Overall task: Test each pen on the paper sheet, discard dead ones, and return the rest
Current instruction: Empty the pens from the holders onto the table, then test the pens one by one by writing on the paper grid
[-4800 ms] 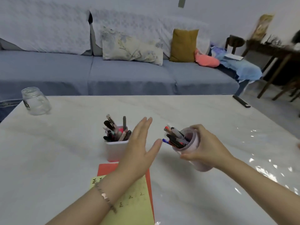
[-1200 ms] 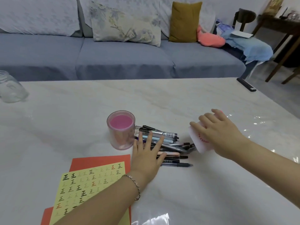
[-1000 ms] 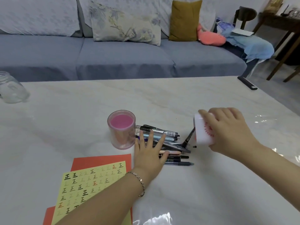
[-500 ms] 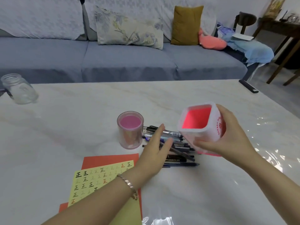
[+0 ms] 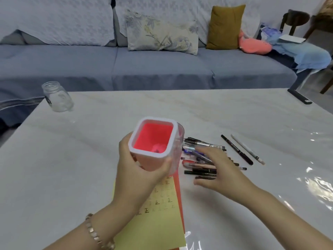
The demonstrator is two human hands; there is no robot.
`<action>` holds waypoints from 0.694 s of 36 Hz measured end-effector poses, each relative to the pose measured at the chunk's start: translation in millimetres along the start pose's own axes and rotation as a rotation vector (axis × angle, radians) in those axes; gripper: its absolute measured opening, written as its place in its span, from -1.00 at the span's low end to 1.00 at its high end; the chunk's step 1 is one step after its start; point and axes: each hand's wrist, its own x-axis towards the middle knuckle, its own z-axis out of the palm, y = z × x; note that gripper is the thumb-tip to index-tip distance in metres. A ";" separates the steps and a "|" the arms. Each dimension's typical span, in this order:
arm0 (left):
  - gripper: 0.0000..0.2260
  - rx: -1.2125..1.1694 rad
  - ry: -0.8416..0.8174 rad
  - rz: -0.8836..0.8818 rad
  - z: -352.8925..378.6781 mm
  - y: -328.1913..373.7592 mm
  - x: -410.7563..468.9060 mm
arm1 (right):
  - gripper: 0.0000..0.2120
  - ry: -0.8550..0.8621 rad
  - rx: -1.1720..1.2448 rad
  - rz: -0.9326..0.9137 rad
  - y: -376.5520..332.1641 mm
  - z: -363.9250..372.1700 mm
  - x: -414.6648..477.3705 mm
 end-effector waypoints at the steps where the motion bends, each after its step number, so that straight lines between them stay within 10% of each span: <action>1: -0.31 0.021 0.053 0.003 -8.6 -4.0 1.3 | -0.38 -0.005 -0.057 -0.010 6.4 1.3 0.3; 10: -0.29 0.270 0.213 -0.148 -23.3 -52.7 52.0 | -0.74 -0.151 -0.552 0.167 41.3 10.7 2.2; 25: -0.10 0.546 0.074 -0.164 -17.2 -72.8 58.4 | -0.78 -0.086 -0.651 0.124 65.3 30.5 3.4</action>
